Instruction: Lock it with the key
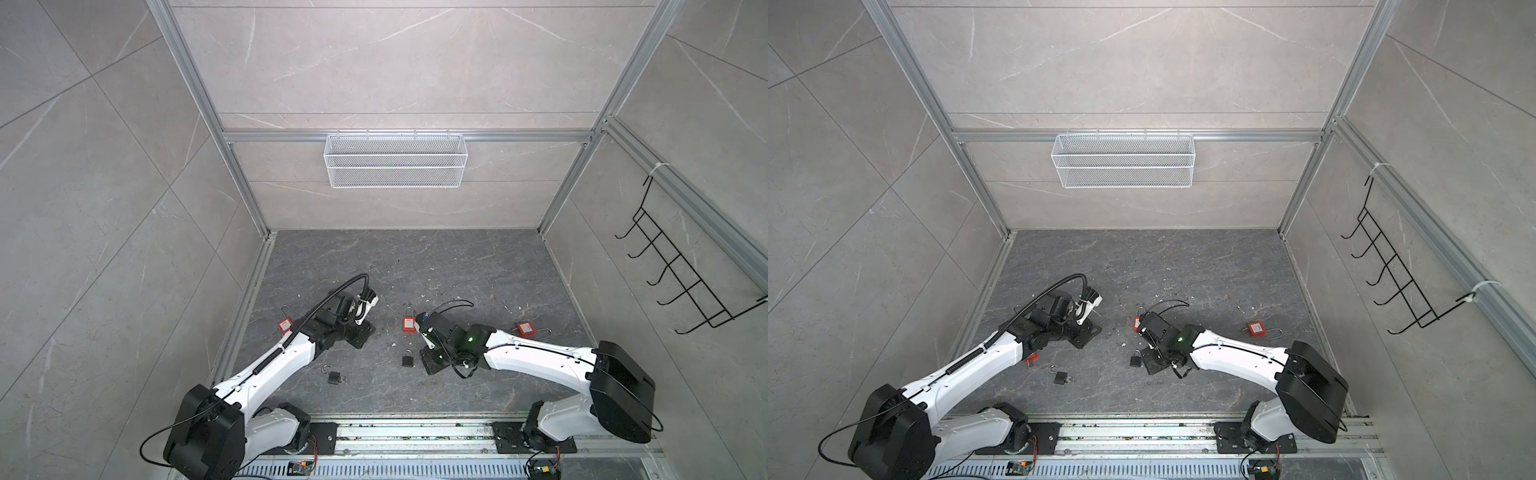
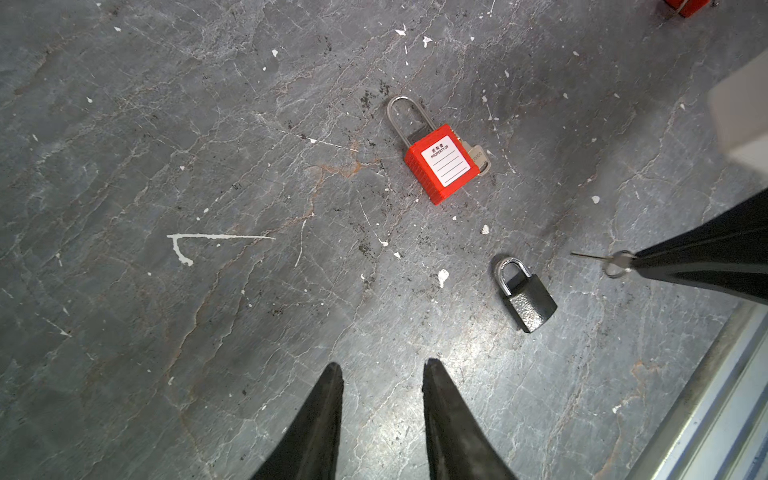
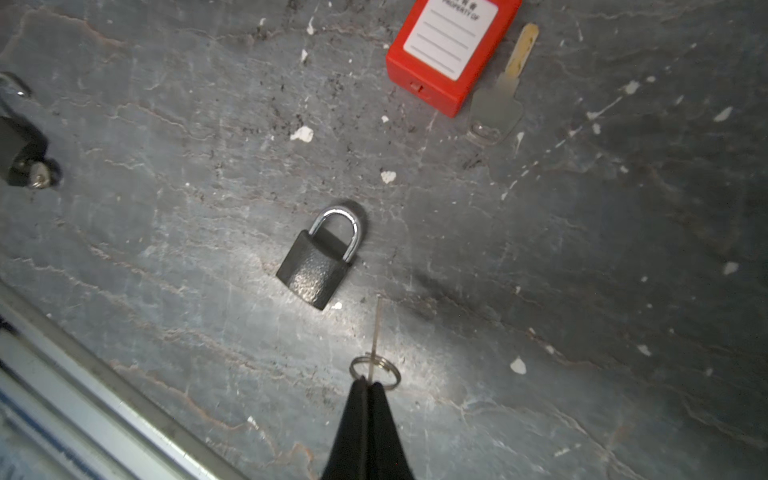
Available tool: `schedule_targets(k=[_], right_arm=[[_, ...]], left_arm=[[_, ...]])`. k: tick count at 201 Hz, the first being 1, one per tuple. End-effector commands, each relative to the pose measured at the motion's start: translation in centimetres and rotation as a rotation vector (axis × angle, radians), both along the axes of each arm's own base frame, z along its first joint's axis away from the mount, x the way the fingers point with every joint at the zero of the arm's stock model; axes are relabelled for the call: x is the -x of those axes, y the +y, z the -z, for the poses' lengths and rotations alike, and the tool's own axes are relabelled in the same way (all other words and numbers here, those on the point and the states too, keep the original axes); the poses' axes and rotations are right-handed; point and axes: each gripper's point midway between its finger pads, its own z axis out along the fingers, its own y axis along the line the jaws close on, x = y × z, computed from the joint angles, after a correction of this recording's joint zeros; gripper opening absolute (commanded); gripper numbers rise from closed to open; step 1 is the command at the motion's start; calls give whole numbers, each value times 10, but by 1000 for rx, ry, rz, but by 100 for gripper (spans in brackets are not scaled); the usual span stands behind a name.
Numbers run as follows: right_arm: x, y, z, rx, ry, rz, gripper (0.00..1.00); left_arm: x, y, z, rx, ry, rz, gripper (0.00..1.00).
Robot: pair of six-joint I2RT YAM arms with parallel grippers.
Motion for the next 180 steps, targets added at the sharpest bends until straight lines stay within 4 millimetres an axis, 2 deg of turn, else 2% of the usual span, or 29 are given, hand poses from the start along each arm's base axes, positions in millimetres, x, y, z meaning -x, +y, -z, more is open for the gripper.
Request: schedule_targets(k=[1, 47, 68, 102, 133, 180], right_arm=[[-12, 2, 6, -4, -52, 54, 0], [-14, -2, 33, 57, -34, 59, 0], [-12, 0, 38, 63, -13, 61, 0], [-6, -1, 42, 79, 28, 68, 16], [1, 3, 38, 62, 50, 38, 23], [6, -5, 24, 63, 30, 46, 30]], left_arm=[[3, -7, -17, 101, -9, -10, 35], [10, 0, -27, 132, -43, -48, 35], [13, 2, -31, 154, -53, -63, 35], [15, 5, -33, 181, -55, -99, 35], [18, 4, -31, 198, -25, -114, 35], [19, 3, -34, 220, -2, -131, 35]])
